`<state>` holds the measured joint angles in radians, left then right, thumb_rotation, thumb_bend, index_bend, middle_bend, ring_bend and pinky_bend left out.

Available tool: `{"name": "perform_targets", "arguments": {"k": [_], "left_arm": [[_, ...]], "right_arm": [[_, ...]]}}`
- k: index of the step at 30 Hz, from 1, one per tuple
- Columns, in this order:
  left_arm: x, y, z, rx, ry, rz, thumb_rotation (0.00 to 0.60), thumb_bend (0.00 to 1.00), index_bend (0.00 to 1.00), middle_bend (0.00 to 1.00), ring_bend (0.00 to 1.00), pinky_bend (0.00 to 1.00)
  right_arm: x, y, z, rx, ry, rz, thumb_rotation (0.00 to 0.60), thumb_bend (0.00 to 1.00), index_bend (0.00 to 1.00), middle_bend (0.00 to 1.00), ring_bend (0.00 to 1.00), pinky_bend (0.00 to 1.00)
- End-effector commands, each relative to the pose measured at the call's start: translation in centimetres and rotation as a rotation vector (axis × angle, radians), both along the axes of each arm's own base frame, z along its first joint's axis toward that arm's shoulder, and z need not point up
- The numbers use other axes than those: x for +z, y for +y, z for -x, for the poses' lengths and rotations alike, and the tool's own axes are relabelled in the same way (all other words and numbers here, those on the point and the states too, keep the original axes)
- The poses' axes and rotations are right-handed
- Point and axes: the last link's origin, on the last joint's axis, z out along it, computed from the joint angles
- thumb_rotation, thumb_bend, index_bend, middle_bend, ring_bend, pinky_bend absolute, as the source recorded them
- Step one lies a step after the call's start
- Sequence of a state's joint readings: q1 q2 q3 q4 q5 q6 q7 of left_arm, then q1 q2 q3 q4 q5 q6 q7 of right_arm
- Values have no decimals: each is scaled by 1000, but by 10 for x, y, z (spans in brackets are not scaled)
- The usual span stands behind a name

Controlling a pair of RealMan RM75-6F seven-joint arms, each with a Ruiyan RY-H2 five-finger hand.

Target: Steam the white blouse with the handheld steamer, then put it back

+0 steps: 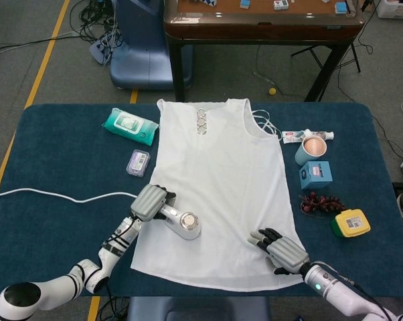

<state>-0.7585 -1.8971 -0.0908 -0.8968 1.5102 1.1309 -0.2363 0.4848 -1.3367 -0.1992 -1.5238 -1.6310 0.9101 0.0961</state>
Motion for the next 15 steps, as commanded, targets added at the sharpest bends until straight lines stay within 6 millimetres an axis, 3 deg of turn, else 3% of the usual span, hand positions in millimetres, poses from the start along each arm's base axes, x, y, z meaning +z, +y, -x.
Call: {"name": "perform_targets", "arguments": {"k": [1, 15], "left_arm": [[2, -4, 2, -9, 4, 5, 600, 196, 839, 727, 602, 560], [12, -28, 15, -46, 38, 49, 600, 196, 839, 727, 602, 545]], "right_arm": [[0, 0, 0, 0, 0, 0, 600, 707, 0, 68, 0, 25], [-1, 3, -2, 3, 1, -3, 600, 708, 0, 68, 0, 25]]}}
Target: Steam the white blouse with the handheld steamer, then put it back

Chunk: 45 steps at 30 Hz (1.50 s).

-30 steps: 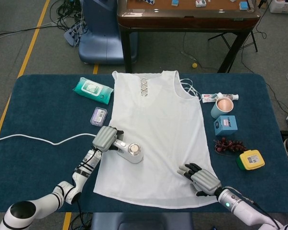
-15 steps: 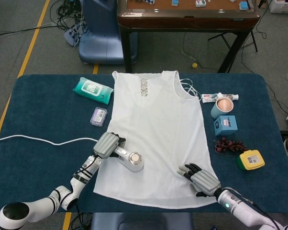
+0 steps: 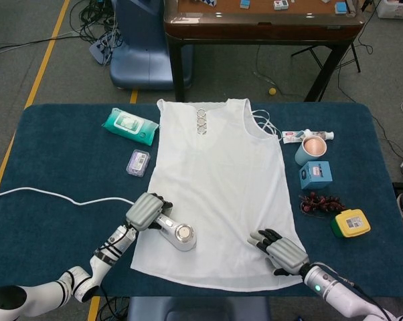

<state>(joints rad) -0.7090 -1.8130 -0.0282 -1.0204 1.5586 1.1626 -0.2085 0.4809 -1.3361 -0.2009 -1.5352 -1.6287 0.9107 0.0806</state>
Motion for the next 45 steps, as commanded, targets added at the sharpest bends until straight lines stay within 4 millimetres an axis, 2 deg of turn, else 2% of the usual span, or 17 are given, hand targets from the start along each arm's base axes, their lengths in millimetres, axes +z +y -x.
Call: {"name": "perform_targets", "arguments": {"k": [1, 17, 24, 30, 32, 40, 45], "left_arm": [[2, -5, 4, -9, 18, 10, 600, 196, 839, 727, 602, 543], [20, -32, 32, -26, 95, 62, 600, 196, 838, 723, 599, 530], [29, -43, 37, -30, 102, 83, 600, 196, 837, 721, 597, 526], [42, -39, 36, -15, 89, 55, 600, 196, 837, 719, 596, 524], [48, -33, 36, 10, 64, 35, 600, 196, 837, 718, 595, 524], [76, -5, 42, 134, -9, -42, 600, 196, 837, 718, 595, 523], [81, 6, 57, 202, -15, -79, 600, 196, 837, 718, 594, 523]], "right_arm": [[0, 0, 0, 0, 0, -1, 600, 708, 0, 68, 0, 25], [-1, 3, -2, 2, -2, -6, 600, 708, 0, 68, 0, 25], [0, 3, -1, 2, 0, -2, 600, 708, 0, 68, 0, 25], [6, 0, -3, 8, -15, 27, 600, 705, 0, 68, 0, 25], [10, -1, -5, 13, -34, 48, 600, 660, 0, 68, 0, 24], [35, -11, -17, 48, -109, 145, 600, 338, 0, 68, 0, 25], [52, -18, -26, 73, -143, 208, 600, 247, 0, 68, 0, 25]]}}
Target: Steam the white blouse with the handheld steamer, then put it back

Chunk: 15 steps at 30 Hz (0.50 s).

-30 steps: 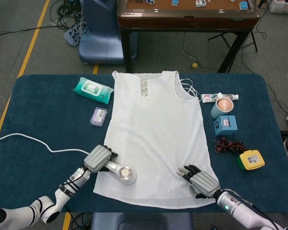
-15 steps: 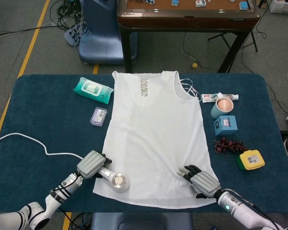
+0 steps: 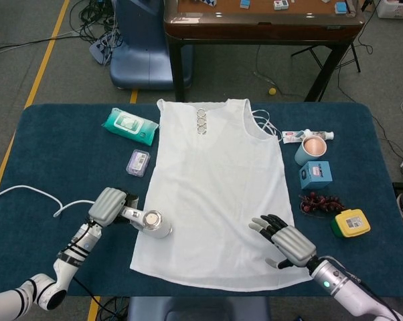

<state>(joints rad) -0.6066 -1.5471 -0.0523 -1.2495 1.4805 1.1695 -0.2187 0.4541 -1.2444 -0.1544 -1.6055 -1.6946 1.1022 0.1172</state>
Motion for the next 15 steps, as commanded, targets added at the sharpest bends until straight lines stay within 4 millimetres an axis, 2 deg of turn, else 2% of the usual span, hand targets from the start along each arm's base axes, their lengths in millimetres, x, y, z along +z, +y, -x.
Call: {"name": "perform_targets", "arguments": {"k": [1, 9, 15], "left_arm": [[2, 7, 12, 44, 7, -24, 600, 196, 837, 718, 593, 523], [9, 27, 41, 133, 1, -108, 600, 196, 837, 718, 593, 523], [12, 38, 62, 179, 34, -148, 600, 196, 832, 718, 592, 521]], "right_arm": [[13, -4, -6, 19, -21, 50, 600, 237, 0, 68, 0, 25], [56, -11, -19, 61, -39, 208, 600, 198, 0, 68, 0, 24], [76, -9, -21, 62, -31, 269, 600, 190, 0, 68, 0, 23]]}}
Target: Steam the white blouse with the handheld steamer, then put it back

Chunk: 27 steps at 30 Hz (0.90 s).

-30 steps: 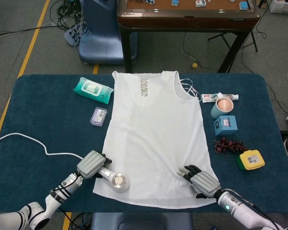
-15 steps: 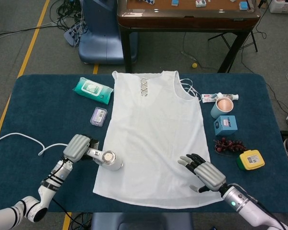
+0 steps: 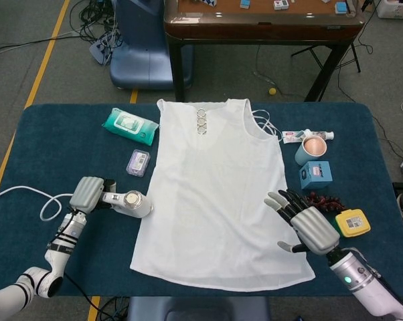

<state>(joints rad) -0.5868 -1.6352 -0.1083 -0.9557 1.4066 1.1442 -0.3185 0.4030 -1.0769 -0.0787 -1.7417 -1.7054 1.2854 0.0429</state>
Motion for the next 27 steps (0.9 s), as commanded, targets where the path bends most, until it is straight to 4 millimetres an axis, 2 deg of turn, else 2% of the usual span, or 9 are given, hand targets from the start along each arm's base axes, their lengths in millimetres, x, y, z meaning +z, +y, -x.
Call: {"name": "perform_targets", "arguments": {"k": [1, 7, 10, 16, 19, 21, 24, 27], "left_arm": [[-1, 6, 13, 42, 4, -20, 600, 196, 831, 717, 592, 520], [-2, 16, 31, 98, 45, -42, 600, 195, 815, 705, 586, 516], [-2, 17, 36, 114, 43, -47, 600, 193, 760, 659, 562, 506], [-1, 15, 38, 110, 48, -41, 600, 182, 393, 369, 303, 417], [1, 14, 37, 109, 55, -36, 600, 149, 186, 147, 127, 321], [2, 12, 36, 105, 59, -36, 600, 134, 92, 60, 58, 265], [4, 8, 34, 104, 59, -29, 600, 110, 6, 0, 3, 209], [8, 4, 32, 104, 66, -23, 600, 93, 0, 0, 0, 178]], "right_arm": [[7, 2, -1, -3, 3, 20, 600, 190, 0, 68, 0, 23], [13, 6, 2, -15, 8, 34, 600, 188, 0, 68, 0, 23], [15, 7, 4, -24, 10, 39, 600, 188, 0, 68, 0, 23], [16, 7, 6, -33, 13, 42, 600, 188, 0, 68, 0, 23], [16, 6, 7, -34, 13, 42, 600, 188, 0, 68, 0, 23], [16, 5, 7, -35, 15, 39, 600, 188, 0, 68, 0, 23], [16, 4, 8, -39, 13, 42, 600, 188, 0, 68, 0, 23], [18, 3, 9, -42, 12, 48, 600, 188, 0, 68, 0, 23]]}}
